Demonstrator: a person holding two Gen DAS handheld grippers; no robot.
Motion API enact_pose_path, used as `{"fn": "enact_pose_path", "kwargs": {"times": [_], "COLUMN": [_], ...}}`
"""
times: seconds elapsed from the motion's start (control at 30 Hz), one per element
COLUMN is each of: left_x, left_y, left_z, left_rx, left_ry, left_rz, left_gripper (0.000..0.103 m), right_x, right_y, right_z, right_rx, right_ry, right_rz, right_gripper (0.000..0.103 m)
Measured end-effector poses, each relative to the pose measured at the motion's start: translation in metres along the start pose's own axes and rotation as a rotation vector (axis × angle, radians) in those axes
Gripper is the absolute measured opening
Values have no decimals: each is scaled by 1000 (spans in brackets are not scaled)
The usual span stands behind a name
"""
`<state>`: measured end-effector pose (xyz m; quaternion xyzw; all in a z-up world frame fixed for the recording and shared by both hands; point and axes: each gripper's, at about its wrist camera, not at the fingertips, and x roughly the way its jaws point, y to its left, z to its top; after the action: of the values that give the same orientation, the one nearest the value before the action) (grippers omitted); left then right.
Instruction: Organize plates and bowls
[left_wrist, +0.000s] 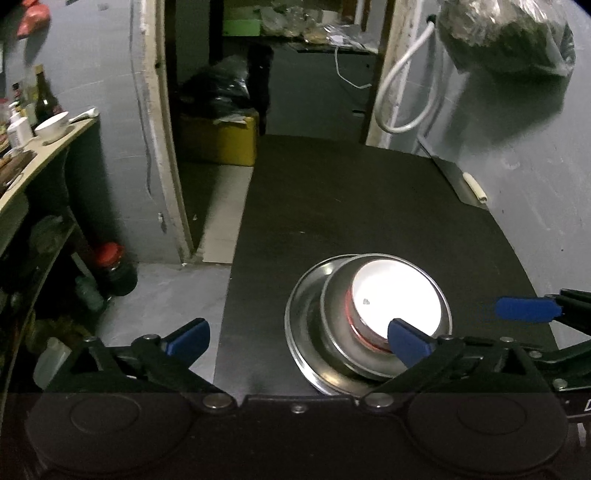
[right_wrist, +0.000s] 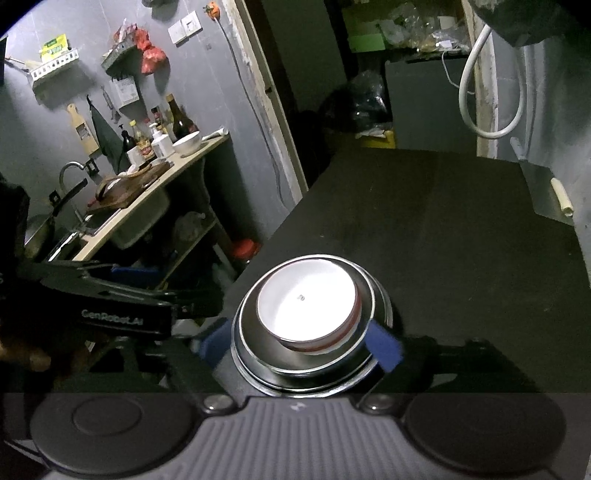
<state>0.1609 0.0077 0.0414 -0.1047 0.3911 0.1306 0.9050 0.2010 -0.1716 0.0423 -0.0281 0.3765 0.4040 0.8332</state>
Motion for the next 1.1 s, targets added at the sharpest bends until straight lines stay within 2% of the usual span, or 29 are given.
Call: {"fn": "enact_pose_path", "kwargs": {"times": [0.1,0.27,0.63,1.1], "left_x": [-7,-21,-62,-96], "left_y": [3,13,54,79], "left_z": [-5,-15,-42,-73], "left_rx": [0,-1,20,68], "left_ry": [-22,-43,-106,-131], "left_rz": [13,-7,-66,-103], "left_gripper": [102,102,102,102], "right_x": [-5,-13,-37,-67], "right_y": [3,14,63,114], "right_z": [-4,-15,-50,-89], "right_rx": [14,48,149,185], "right_ry": [-20,-49,-146,-216], "right_rz": [-28,-80,-223,-328], "right_gripper": [97,103,103,103]}}
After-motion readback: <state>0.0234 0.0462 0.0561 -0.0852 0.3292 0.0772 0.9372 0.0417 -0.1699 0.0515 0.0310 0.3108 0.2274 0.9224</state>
